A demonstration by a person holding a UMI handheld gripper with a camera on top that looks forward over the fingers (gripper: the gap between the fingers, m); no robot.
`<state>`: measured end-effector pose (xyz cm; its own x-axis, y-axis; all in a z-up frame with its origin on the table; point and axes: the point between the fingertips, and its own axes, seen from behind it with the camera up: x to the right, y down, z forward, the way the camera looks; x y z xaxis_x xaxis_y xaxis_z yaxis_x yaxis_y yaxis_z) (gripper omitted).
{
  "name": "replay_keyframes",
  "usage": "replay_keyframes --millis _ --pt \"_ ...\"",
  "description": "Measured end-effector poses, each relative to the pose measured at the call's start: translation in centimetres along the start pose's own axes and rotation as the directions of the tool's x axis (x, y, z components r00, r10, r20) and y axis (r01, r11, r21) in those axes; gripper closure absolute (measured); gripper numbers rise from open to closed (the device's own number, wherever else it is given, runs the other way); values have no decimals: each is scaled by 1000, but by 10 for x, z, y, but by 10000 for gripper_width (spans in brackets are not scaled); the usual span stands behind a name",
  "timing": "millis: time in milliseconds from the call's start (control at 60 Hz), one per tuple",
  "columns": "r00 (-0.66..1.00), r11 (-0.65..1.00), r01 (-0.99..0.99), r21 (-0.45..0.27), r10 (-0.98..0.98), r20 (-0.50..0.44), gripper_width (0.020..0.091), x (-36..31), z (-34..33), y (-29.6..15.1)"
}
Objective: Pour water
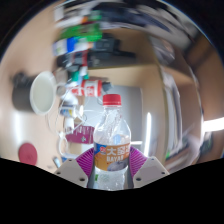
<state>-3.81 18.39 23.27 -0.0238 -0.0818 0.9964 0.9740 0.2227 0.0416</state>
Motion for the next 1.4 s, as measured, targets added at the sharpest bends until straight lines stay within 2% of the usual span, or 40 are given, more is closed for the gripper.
replay_keyframes --millis 67,117,150,167,283,500,650,683,783,967,1033,1083,1133,1183,1400 --pt "911 912 -408 -51 410 47 648 1 0 8" --pt "725 728 -681 -79 685 73 645 -9 -1 7" --pt "579 586 -804 -100 810 92 644 -18 -4 4" --pt "500 506 -858 -89 862 84 645 -29 -8 4" --pt "131 152 -976 -157 982 134 646 -45 -14 0" --pt "-83 -64 -985 -161 990 112 648 -79 -10 19" --pt "-82 -62 -982 -180 991 107 627 -113 -12 29" --pt "-72 -56 -988 -145 991 111 631 -108 -13 30" --pt "-47 -35 -994 -99 991 127 614 -108 -19 29" --pt "-49 -39 -997 -73 990 135 600 -106 -22 30" --pt "-40 -30 -997 -76 990 135 556 -107 -22 30" --pt "-15 1 -994 -113 989 145 505 -111 -24 29" --pt "12 39 -985 -170 988 155 386 -117 -28 32" --pt "11 39 -983 -178 988 155 252 -116 -35 35" --pt "13 36 -979 -201 994 113 251 -100 -96 65"
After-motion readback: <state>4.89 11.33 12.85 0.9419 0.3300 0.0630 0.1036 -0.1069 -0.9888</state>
